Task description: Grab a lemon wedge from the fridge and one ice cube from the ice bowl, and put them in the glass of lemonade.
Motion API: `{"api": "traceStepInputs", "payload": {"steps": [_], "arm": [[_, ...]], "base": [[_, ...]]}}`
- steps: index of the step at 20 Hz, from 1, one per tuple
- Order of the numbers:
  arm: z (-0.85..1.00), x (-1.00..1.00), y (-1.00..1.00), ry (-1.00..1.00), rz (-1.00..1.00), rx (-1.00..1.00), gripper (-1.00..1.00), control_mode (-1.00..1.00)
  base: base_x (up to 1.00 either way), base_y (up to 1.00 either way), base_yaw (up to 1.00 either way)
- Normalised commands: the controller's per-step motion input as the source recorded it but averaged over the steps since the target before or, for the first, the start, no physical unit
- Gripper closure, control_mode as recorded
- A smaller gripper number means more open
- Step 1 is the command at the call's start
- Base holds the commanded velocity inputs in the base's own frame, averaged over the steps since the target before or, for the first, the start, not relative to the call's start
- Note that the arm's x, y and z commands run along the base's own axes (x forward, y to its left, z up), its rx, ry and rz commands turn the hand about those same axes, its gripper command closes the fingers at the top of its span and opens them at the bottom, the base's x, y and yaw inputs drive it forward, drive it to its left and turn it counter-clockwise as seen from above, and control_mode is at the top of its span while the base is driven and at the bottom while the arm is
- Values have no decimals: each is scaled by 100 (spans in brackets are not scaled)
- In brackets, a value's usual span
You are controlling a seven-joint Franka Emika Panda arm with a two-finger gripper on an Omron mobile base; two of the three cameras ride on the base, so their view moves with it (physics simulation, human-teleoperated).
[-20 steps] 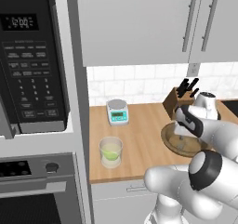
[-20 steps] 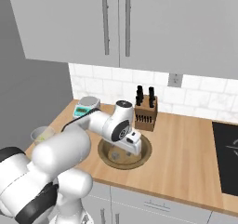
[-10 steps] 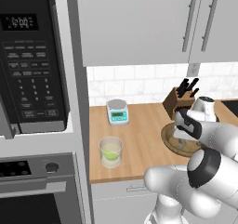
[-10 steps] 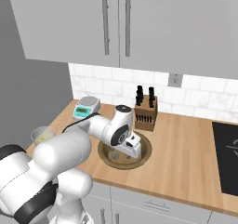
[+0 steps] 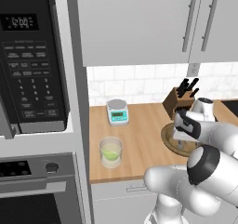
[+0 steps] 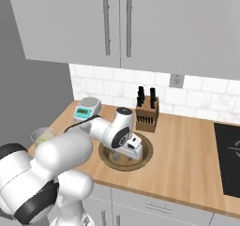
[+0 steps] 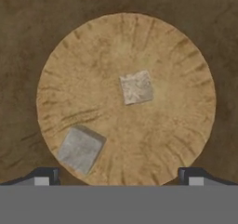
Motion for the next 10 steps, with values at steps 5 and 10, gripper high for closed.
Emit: {"api": "traceStepInputs", "payload": {"steps": [5,10], "arm": [[-11,0,0,0,3,0,-100,-100],[-7,0,0,0,1,0,-100,-100]], "base": [[0,0,0],[0,0,0]]}}
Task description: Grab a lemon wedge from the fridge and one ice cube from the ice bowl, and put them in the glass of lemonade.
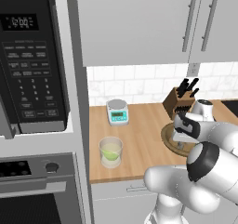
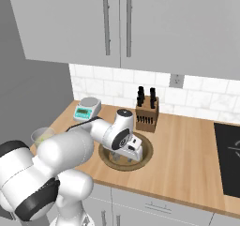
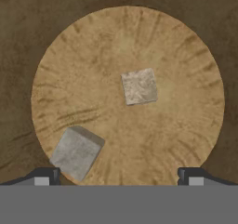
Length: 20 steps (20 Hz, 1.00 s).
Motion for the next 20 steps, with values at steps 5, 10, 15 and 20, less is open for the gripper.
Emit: {"api": "traceStepInputs", "payload": {"steps": [5,10,15,20], "arm": [[-8,0,0,0,1,0,-100,-100],[-7,0,0,0,2,0,-100,-100],[-1,0,12,0,0,0,-100,-100],[0,4,34,-2,0,-1,-100,-100]], "base": [[0,0,0],[0,0,0],[0,0,0],[0,0,0]]}}
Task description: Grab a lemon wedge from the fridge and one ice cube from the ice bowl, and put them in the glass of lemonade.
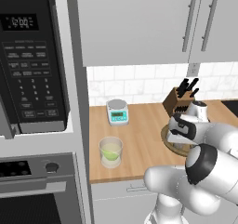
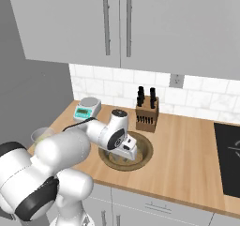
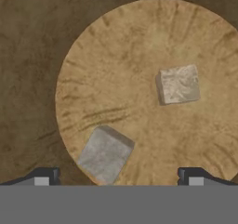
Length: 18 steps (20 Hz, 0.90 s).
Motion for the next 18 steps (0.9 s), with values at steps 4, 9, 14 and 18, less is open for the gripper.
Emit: {"api": "traceStepInputs", "payload": {"steps": [4,9,14,18], "arm": [[0,0,-3,0,0,0,-100,-100],[-15,1,-1,0,0,0,-100,-100],[-29,3,0,0,0,0,-100,-100],[-7,0,0,0,0,0,-100,-100]], "base": [[0,0,0],[0,0,0],[0,0,0],[0,0,0]]}}
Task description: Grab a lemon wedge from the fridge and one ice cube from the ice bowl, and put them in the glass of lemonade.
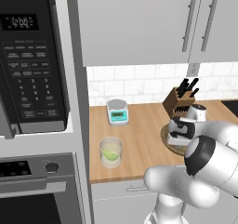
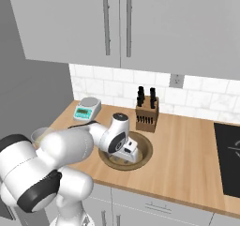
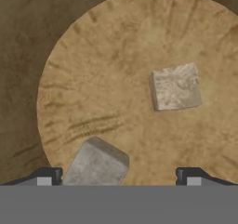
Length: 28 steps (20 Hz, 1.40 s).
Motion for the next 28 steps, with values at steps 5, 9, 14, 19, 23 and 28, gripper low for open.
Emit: {"api": "traceStepInputs", "payload": {"steps": [5,9,14,19,23,28], "arm": [[0,0,0,0,0,0,-100,-100],[0,0,0,0,0,0,-100,-100],[0,0,0,0,0,0,100,-100],[0,0,0,0,0,0,100,-100],[0,0,0,0,0,0,100,-100],[0,0,-1,0,0,0,100,-100]], "base": [[0,0,0],[0,0,0],[0,0,0],[0,0,0],[0,0,0],[0,0,0]]}}
